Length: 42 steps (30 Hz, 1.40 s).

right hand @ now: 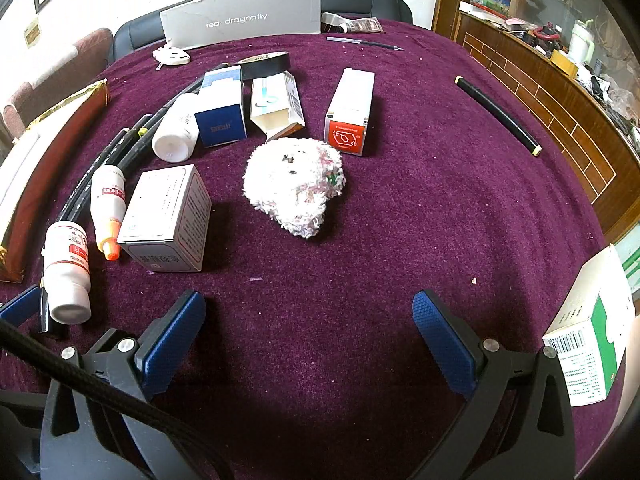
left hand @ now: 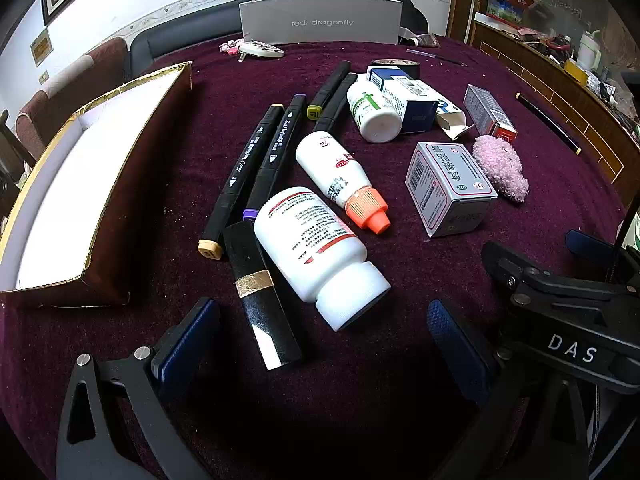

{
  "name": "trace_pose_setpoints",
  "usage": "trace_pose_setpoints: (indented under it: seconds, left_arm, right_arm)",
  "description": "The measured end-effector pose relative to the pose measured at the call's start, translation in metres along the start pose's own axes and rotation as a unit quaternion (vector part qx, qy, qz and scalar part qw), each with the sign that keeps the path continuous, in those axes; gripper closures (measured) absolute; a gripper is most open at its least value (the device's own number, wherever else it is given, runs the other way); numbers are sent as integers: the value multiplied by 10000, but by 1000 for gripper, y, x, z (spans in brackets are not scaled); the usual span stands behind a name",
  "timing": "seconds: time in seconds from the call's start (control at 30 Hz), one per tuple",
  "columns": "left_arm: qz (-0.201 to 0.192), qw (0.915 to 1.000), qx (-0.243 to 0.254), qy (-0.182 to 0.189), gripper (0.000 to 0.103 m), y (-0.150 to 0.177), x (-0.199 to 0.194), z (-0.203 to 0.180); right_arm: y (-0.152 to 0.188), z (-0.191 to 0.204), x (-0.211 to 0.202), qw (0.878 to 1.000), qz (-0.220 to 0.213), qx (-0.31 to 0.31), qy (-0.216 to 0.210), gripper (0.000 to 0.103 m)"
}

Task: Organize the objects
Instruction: 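Grasp the black lipstick tube with the left gripper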

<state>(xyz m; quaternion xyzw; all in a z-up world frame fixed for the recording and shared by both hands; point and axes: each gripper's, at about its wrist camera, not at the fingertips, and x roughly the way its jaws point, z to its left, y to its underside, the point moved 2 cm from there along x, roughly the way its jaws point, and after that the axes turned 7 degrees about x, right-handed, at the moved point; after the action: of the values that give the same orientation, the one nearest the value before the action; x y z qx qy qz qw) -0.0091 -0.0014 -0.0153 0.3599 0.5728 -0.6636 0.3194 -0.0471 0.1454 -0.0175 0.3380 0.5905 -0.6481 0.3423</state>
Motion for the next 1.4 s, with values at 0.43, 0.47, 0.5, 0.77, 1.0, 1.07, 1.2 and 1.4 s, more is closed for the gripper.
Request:
trace_pose_setpoints:
  seconds: [0.43,0.47,0.5,0.77,1.0,1.07,1.2,1.4]
  left_arm:
    - [0,10000,4,1,1,0,0,0]
    - [4,10000,-1,5,1,0,0,0]
    - [5,10000,1,1,1,0,0,-1]
    - [4,10000,5,3,1,0,-1,-1]
    - [-3,9999,119,93,2,3,-1,0]
    - [-12,9996,153,226,2,8,-7,4]
    - [-389,9981,184,443,2,21,-29,26]
    - [-815,9926,-306,846,2,24,-52,75]
  right_arm:
    - [0,0,0,10000,0,2,2,0]
    - [0,0,0,10000,0,2,2,0]
    - [0,0,0,10000,0,8,-2,0]
    - [0,1,0,10000,1,4,2,0]
    - [-1,2,-1,10000,1,4,3,0]
    - [-1,2,-1,10000,2,5,2,0]
    - [0,-1,-3,9998,22,-167,-112,0]
    - [1,-12,-19,9970,-200,-467,-581,5]
